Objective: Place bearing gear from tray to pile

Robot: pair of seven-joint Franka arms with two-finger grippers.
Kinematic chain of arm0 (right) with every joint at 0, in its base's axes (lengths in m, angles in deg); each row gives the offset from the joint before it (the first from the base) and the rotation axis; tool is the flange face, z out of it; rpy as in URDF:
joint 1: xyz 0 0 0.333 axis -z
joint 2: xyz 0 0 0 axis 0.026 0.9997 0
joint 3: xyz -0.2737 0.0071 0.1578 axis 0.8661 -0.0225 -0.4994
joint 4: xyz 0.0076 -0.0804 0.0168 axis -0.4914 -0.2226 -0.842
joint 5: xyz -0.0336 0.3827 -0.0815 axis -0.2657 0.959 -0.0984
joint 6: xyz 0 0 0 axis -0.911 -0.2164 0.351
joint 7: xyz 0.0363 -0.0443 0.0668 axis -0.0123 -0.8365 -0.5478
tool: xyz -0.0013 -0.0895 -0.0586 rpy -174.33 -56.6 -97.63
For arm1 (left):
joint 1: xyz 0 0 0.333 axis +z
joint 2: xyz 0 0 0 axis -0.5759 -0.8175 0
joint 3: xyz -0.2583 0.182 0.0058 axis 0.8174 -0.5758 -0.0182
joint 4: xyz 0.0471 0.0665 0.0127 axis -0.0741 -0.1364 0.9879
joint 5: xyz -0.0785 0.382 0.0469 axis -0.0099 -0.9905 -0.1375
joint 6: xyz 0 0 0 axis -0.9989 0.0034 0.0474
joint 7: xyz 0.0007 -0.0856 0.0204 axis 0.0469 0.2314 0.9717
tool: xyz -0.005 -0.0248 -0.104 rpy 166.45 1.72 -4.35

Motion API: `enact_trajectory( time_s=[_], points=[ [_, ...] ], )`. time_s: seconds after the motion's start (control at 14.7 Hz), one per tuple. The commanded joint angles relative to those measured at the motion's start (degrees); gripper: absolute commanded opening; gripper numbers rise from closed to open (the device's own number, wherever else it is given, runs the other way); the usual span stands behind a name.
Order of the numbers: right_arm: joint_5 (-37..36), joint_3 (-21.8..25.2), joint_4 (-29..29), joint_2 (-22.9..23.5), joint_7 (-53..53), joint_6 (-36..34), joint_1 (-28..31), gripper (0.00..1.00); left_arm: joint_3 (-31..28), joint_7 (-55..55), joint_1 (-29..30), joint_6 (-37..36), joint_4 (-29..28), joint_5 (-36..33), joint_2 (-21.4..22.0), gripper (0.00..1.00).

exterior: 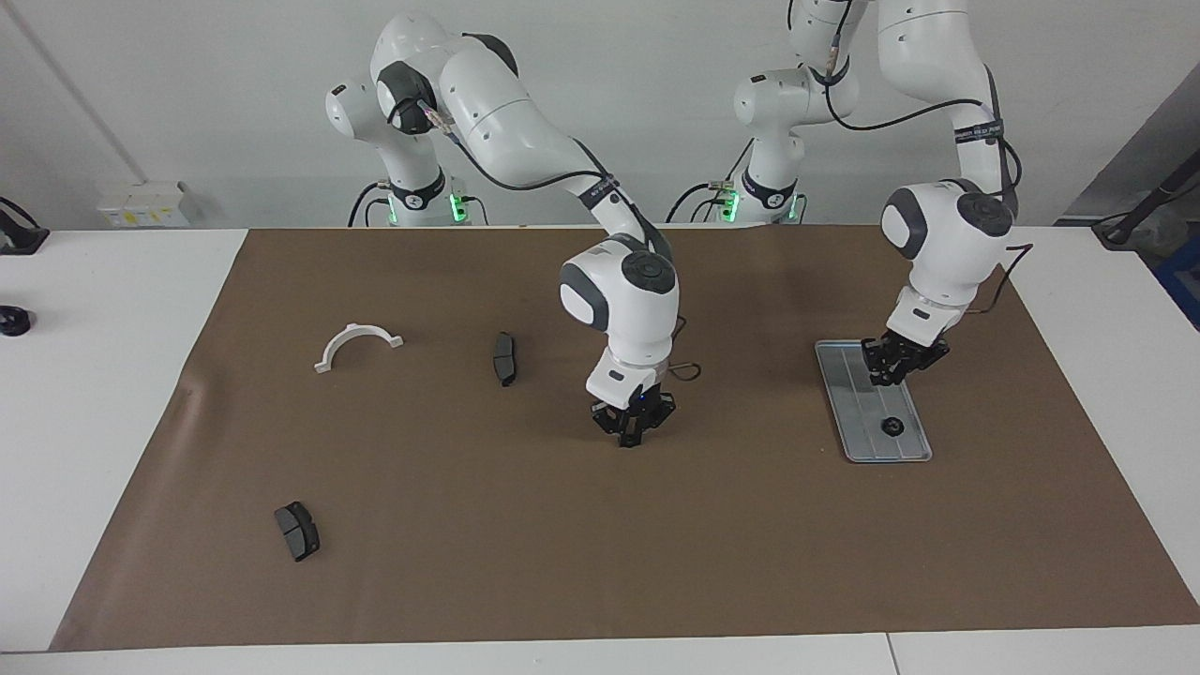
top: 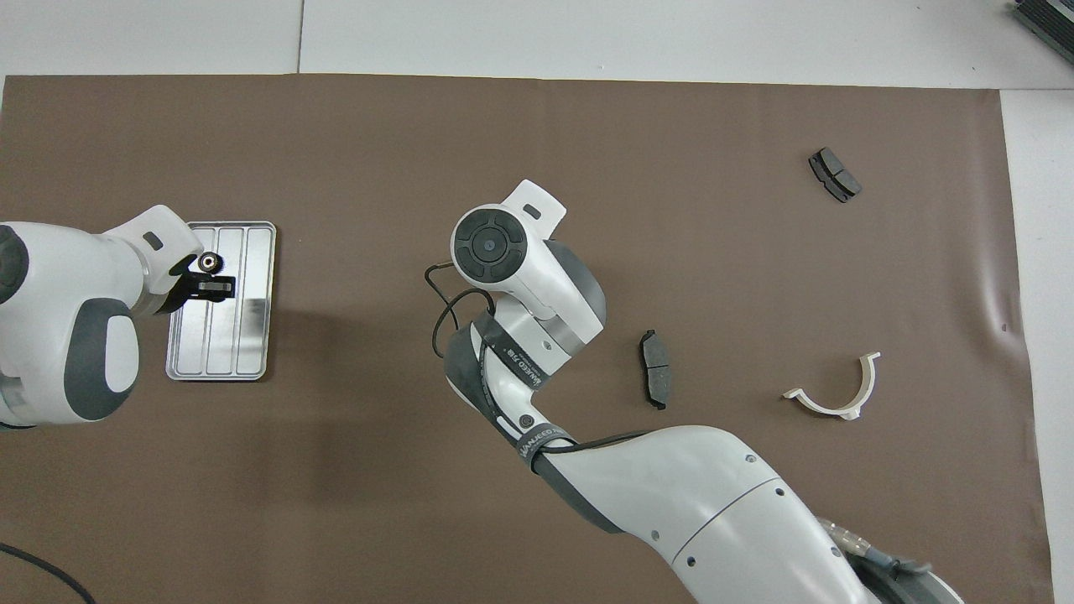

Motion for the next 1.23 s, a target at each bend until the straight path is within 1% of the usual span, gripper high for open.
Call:
enact_trajectory(
  time_s=[0.0, 0.27, 0.41, 0.55, 0.61, 0.82, 0.89, 0.95, 1.16],
  points=[
    [-0.3, -0.4, -0.8, -3.1, -2.9, -3.0, 3.3, 0.00, -0.6, 1.8, -5.0, -1.8, 4.5, 0.3, -1.6, 0.00],
    [-0.1, -0.4, -3.2, -8.2, -11.8, -5.3, 11.6, 0.00, -0.8, 12.5, -13.7, -2.1, 10.6, -0.8, -7.1, 0.00],
    [-0.1, -0.4, -7.0, -11.2, -17.4, -5.2, 16.3, 0.00, -0.7, 20.5, -17.4, -2.3, 14.1, -4.3, -10.0, 0.00],
    [0.1, -0.5, -9.9, -12.3, -24.8, -4.6, 20.5, 0.00, -0.7, 27.4, -21.6, -2.6, 18.8, -5.8, -14.1, 0.00],
    [1.5, -0.5, -12.3, -12.8, -26.9, -3.4, 22.9, 0.00, -0.8, 29.5, -23.2, -2.6, 20.2, -5.8, -15.7, 0.00],
    [10.0, -0.5, -19.0, -14.2, -35.7, 2.8, 28.7, 0.00, -0.7, 34.7, -27.1, -2.3, 25.0, -5.7, -20.2, 0.00],
    [11.7, -0.5, -20.1, -14.2, -37.5, 4.5, 29.5, 0.00, -0.7, 36.3, -28.4, -2.0, 26.6, -5.7, -21.8, 0.00],
    [12.3, -0.5, -20.5, -14.1, -37.7, 5.3, 29.8, 0.00, -0.6, 37.3, -29.3, -1.7, 26.9, -5.8, -22.2, 0.00],
    [12.4, -0.4, -21.2, -13.6, -37.7, 7.1, 29.6, 0.00, -0.5, 37.4, -31.2, 1.4, 25.5, -5.4, -22.2, 0.00]
  ],
)
